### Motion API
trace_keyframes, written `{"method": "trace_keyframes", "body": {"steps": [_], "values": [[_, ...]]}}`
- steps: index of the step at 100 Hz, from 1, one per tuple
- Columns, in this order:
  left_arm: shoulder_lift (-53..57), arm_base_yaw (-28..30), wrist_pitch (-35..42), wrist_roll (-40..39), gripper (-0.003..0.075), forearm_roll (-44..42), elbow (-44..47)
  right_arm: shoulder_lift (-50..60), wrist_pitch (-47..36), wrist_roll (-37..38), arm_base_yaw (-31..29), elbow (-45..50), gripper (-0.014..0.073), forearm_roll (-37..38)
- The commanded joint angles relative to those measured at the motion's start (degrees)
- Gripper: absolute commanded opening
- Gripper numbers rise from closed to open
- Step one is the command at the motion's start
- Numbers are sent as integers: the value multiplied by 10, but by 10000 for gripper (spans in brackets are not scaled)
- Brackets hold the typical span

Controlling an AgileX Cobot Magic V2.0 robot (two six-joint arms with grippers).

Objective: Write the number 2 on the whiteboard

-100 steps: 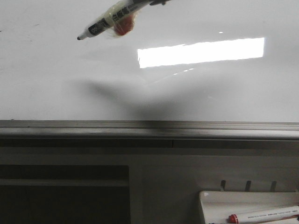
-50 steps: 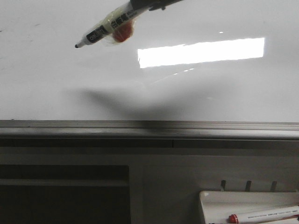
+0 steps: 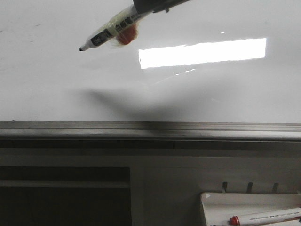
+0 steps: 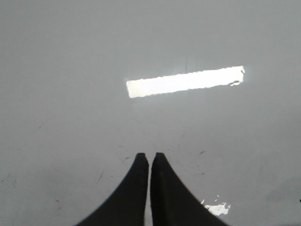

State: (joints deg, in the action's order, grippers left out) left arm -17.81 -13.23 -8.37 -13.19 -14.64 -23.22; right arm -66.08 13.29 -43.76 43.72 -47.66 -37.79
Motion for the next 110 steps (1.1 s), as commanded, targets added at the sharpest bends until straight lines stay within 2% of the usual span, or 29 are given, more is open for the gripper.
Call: {"method": "trace_keyframes", "body": {"steps": [1, 12, 19, 29, 93, 110], "values": [[-5, 2, 45, -6, -20, 4, -19, 13, -46, 55, 0, -21, -71, 53], [-5, 2, 45, -6, -20, 4, -19, 17, -123, 187, 27, -4, -71, 185], [-5, 2, 45, -6, -20, 4, -19, 23, -161, 217, 43, 13, -71, 209], [-5, 2, 45, -6, -20, 4, -19, 24, -164, 217, 59, 26, -71, 209], [-5, 2, 45, -6, -20, 4, -19, 21, -122, 217, 59, 26, -71, 205], [-6, 2, 84, -6, -20, 4, -19, 21, -115, 217, 59, 26, -71, 205]]}}
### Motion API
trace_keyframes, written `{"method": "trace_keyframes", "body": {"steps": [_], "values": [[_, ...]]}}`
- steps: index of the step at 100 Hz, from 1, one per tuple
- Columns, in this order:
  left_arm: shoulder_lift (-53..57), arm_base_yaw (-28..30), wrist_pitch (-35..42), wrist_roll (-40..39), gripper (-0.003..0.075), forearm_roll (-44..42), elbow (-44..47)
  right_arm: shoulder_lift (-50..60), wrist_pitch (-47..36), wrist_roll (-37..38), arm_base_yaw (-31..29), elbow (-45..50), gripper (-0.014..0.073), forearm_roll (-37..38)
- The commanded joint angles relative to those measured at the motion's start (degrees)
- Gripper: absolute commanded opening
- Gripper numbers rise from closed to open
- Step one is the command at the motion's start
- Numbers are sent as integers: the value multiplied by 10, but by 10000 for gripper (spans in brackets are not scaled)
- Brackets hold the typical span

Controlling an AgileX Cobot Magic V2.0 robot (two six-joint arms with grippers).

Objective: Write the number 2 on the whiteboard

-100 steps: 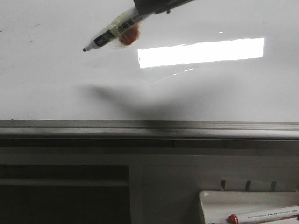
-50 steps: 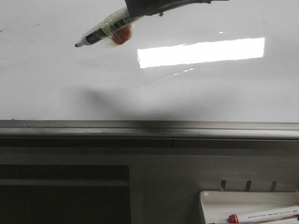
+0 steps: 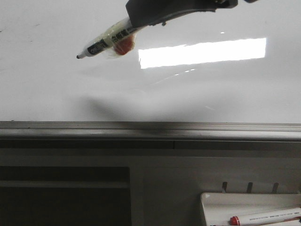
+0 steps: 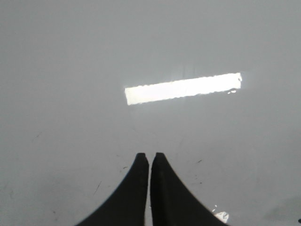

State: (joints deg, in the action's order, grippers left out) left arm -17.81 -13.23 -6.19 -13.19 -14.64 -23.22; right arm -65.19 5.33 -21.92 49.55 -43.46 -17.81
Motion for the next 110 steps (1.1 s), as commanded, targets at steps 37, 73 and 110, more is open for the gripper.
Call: {"method": "trace_keyframes", "body": {"steps": [37, 73, 110], "values": [[-6, 2, 56, -6, -20, 4, -18, 16, -33, -1, 1, -17, -71, -13], [-6, 2, 57, -6, -20, 4, -18, -4, 2, -1, -34, -71, -71, -13], [-6, 2, 57, -5, -20, 4, -18, -24, -49, -1, -63, -76, -71, -13]]}}
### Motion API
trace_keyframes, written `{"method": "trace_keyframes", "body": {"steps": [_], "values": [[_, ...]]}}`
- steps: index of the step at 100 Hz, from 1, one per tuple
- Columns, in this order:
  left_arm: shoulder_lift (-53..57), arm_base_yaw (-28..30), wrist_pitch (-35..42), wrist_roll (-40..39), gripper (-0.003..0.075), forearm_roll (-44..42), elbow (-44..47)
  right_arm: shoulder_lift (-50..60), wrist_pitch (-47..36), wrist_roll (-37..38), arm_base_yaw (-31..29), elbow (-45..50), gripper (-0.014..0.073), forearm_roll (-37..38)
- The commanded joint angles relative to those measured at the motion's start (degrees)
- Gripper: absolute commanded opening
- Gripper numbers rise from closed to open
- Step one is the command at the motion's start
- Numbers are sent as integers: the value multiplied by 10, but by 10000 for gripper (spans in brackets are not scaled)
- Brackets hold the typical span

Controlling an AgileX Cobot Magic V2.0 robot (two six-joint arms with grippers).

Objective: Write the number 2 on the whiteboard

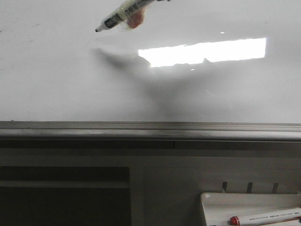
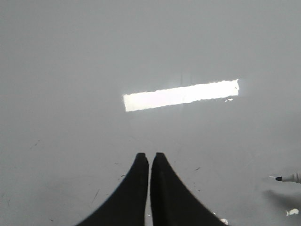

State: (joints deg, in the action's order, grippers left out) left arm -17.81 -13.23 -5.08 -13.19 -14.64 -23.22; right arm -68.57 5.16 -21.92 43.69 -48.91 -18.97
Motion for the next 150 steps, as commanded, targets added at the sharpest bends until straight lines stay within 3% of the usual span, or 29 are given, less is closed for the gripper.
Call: {"method": "trace_keyframes", "body": {"steps": [1, 93, 135, 150], "values": [[-6, 2, 45, -5, -20, 4, -18, 10, -47, -1, -5, -22, -71, -2], [-6, 2, 45, -5, -20, 4, -18, -35, -36, -9, -12, -57, -71, 4], [-6, 2, 45, -5, -20, 4, -18, -30, -38, -9, -58, -58, -71, 10], [-6, 2, 45, -5, -20, 4, -18, -11, -2, -9, -74, -57, -68, 13]]}}
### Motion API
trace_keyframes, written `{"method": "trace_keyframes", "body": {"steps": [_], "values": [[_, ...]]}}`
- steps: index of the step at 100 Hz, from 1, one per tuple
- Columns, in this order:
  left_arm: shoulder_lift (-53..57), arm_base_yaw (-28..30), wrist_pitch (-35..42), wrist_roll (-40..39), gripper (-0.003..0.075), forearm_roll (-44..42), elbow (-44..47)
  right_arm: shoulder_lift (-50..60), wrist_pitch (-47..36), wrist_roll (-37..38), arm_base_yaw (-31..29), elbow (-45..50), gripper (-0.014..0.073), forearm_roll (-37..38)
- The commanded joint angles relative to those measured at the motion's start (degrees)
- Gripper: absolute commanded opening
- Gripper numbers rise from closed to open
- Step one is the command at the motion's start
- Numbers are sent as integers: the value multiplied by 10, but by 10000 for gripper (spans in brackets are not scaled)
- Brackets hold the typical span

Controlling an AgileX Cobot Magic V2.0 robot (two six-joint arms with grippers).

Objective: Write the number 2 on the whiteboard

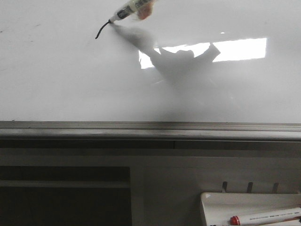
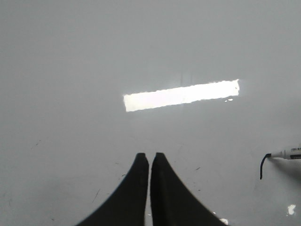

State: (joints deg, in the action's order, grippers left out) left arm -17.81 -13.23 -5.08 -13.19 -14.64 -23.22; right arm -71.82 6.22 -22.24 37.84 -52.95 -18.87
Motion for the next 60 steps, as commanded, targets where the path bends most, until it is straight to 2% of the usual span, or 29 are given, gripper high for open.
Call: {"method": "trace_keyframes", "body": {"steps": [1, 28, 60], "values": [[-6, 2, 45, -5, -20, 4, -18, 23, -10, -6, -16, -17, -67, 12], [-6, 2, 45, -5, -20, 4, -18, 29, 96, -6, -16, -10, -55, -11], [-6, 2, 45, -5, -20, 4, -18, -14, 71, -6, 28, -17, -56, -11]]}}
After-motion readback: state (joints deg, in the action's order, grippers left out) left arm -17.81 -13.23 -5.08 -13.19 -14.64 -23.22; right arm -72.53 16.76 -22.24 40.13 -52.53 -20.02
